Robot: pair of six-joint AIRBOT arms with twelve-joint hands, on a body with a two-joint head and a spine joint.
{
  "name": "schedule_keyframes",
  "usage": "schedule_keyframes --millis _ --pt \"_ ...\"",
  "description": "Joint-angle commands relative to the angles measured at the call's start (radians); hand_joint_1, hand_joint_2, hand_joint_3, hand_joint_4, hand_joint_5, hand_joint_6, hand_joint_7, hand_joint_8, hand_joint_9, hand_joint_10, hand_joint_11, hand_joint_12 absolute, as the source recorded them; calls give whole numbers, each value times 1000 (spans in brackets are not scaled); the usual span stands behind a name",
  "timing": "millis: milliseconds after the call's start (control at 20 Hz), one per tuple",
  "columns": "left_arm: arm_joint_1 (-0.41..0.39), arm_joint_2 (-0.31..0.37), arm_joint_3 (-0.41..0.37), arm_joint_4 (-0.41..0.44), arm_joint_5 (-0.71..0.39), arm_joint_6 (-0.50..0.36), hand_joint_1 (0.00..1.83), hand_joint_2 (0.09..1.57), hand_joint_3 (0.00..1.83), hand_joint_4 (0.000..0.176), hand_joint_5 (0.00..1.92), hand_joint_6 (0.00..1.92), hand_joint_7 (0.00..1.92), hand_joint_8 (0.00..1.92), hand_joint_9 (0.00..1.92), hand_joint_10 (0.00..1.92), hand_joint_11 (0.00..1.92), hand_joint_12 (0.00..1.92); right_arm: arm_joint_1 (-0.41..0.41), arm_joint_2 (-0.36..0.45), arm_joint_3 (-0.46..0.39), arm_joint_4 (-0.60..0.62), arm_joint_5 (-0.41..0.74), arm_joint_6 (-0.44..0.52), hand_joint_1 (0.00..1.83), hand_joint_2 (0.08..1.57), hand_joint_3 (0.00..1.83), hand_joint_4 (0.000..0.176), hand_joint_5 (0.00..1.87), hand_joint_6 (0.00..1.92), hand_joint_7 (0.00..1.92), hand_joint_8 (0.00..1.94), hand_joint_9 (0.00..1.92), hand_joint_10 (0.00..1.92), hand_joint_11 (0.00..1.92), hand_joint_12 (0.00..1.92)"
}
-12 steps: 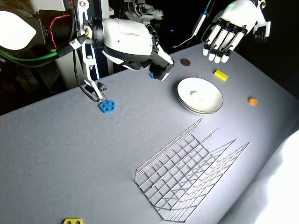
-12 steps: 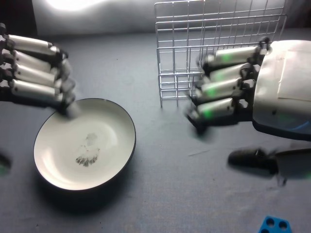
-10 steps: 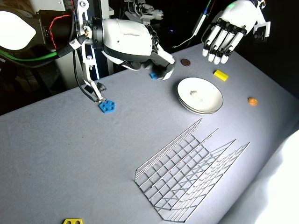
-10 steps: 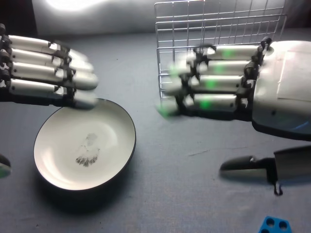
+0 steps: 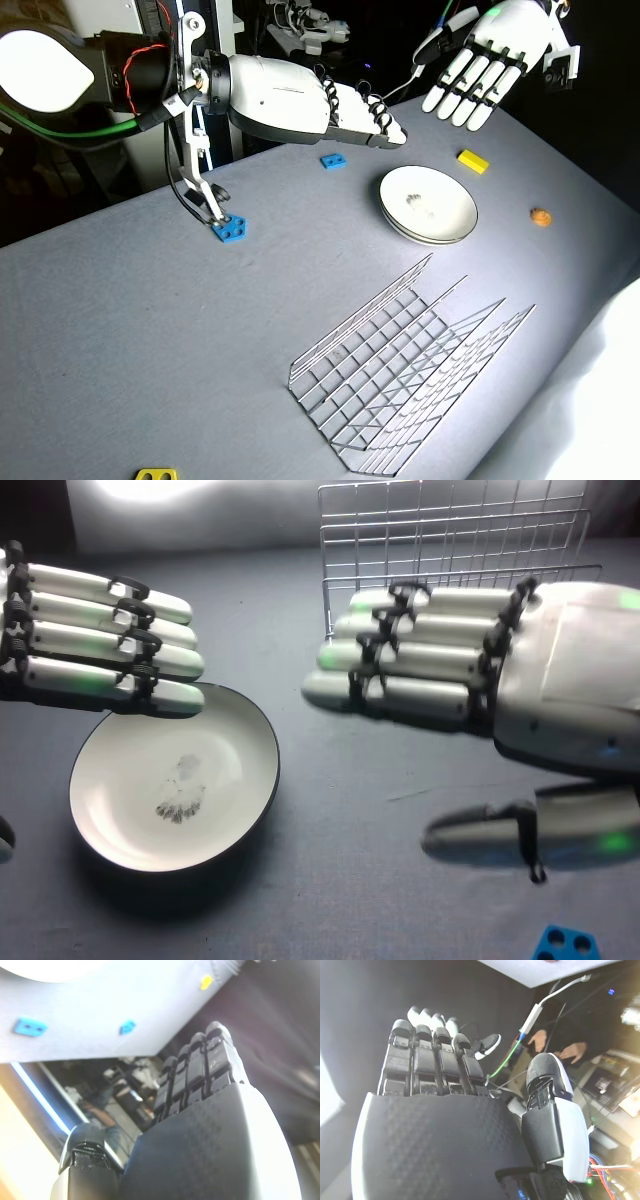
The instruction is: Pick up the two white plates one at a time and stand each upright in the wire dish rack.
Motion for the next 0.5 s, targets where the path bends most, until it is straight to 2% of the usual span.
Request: schedule_keyframes --millis 0,300,450 --pt "0 6 15 -90 -24 -1 0 1048 100 0 26 5 0 0 0 0 0 0 -4 -1 2 22 171 0 0 1285 21 0 0 0 0 0 0 0 0 0" --pt "58 -20 104 -46 -43 13 0 1051 90 0 35 3 3 0 1 0 1 0 -75 -47 33 22 219 -1 0 1251 1 0 0 0 0 0 0 0 0 0" --pt "140 -25 97 -56 -38 61 0 1051 86 0 51 9 11 4 0 0 0 0 -126 -74 63 22 330 -60 0 1240 0 0 0 0 0 0 0 0 0 0"
